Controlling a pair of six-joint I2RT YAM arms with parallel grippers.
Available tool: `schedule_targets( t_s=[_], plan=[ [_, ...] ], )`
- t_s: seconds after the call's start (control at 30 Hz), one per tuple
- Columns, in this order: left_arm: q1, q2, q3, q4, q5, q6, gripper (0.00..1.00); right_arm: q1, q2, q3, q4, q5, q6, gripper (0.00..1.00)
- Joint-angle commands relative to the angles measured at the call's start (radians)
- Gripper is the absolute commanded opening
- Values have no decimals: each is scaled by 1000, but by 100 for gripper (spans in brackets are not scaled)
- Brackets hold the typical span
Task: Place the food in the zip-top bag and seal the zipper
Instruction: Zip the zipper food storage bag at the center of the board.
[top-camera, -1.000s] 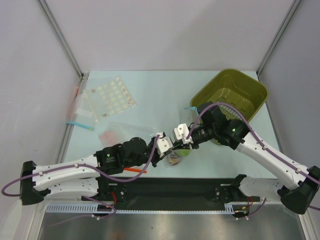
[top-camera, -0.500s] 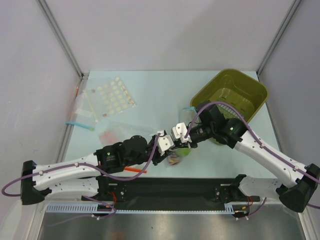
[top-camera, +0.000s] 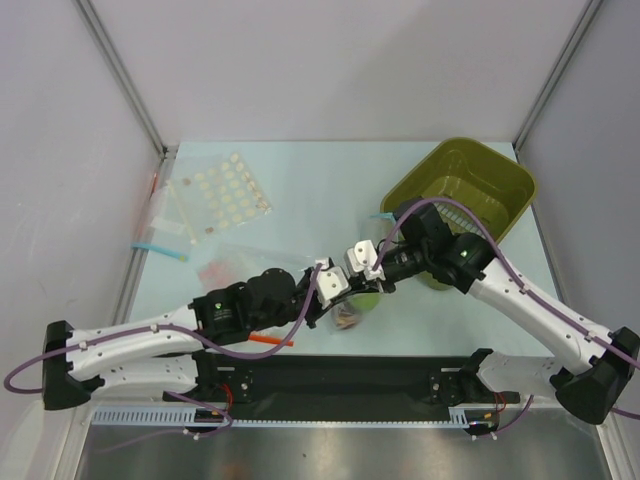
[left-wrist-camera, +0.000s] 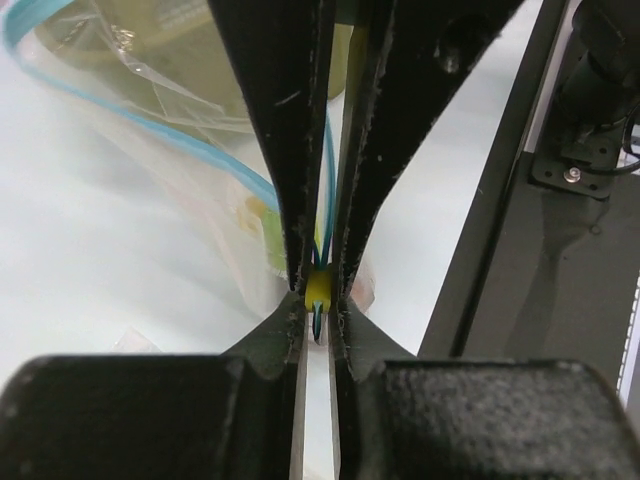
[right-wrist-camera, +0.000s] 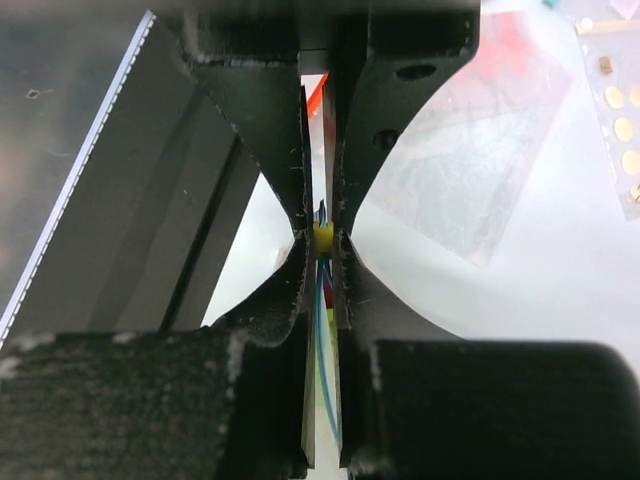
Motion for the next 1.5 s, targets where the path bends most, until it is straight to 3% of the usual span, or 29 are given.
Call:
schedule_targets(
  t_s=[0.0,0.27,0.33,0.4,0.57,0.67,0.87,0.97,1.0,1.03,1.47],
  plan=[
    [10,-62,6,-7,-13,3,0,-34,-2,46,19,-26,-19,0],
    [21,-119,-5,-64,-13,1,1,-59,22,58,17,-45,-32,0],
    [21,-110,-4,-65,-22,-7,18,-59,27,63,31,-51,-26,0],
    [21,-98,-2,-62,-20,-5,27,-59,36,69,43,-60,-19,0],
    [23,-79,-5,-24,-20,-7,43,-60,42,73,65,-63,-6,0],
    [24,-67,-8,8,-16,-8,44,-62,45,76,56,-71,-11,0],
    [35,-10,13,13,-14,-7,39,-63,42,78,62,-86,-5,0],
    [43,1,19,13,-13,-7,18,-63,40,80,56,-86,-8,0],
    [47,2,22,10,-16,-8,2,-63,39,80,56,-86,-9,0],
    [50,2,24,10,-19,-13,0,-65,42,80,51,-86,-11,0],
    [116,-156,-5,-45,-14,-53,0,-89,54,83,37,-85,-16,0]
  ],
)
